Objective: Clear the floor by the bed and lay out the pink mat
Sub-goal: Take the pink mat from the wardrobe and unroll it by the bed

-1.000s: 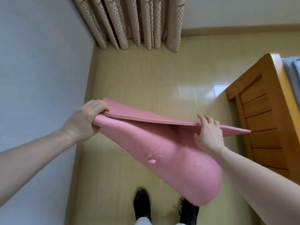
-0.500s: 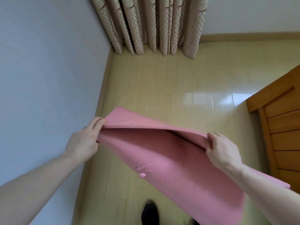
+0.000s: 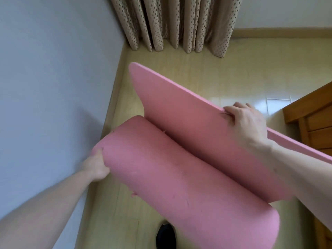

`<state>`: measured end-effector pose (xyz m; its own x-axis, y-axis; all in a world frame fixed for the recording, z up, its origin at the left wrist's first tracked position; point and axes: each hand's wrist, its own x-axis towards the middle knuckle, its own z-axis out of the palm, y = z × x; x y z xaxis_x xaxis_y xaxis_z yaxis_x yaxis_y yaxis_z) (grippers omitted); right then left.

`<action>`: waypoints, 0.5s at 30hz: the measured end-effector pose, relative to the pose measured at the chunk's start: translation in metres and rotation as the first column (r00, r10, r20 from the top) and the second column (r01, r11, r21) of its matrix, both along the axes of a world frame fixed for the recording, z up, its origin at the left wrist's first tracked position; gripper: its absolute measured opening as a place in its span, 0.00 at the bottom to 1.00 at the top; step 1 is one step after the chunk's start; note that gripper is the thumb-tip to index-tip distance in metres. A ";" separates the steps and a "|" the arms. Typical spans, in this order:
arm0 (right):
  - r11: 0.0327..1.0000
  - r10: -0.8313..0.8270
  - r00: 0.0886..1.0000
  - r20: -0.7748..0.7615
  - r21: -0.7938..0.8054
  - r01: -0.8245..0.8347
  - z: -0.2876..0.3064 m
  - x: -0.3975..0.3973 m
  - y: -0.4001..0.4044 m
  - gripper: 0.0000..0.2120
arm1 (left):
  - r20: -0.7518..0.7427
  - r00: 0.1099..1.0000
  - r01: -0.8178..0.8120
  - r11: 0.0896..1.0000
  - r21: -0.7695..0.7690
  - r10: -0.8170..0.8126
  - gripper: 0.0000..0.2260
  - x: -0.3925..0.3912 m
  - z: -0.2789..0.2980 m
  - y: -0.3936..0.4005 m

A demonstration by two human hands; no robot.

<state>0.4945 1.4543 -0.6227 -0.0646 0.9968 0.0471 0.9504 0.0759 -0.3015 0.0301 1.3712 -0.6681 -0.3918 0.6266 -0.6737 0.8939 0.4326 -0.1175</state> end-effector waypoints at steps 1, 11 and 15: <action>0.999 0.029 1.000 0.001 0.025 -0.029 -0.001 -0.004 0.003 0.08 | 0.018 0.999 0.029 0.999 -0.042 -0.028 0.42 0.002 -0.004 -0.004; 0.997 0.064 0.998 0.008 -0.051 -0.063 -0.013 0.001 0.031 0.12 | 0.214 0.903 0.387 0.922 -0.030 -0.372 0.27 0.094 -0.032 -0.032; 0.998 0.054 0.998 0.026 -0.018 -0.054 0.000 -0.004 0.078 0.13 | 0.267 0.831 0.520 0.852 -0.061 -0.488 0.34 0.114 -0.047 -0.037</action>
<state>0.4902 1.5320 -0.6229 -0.1193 0.9925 0.0276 0.9527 0.1222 -0.2783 0.1444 1.3337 -0.7147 0.1333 0.5978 -0.7905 0.9910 -0.0896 0.0993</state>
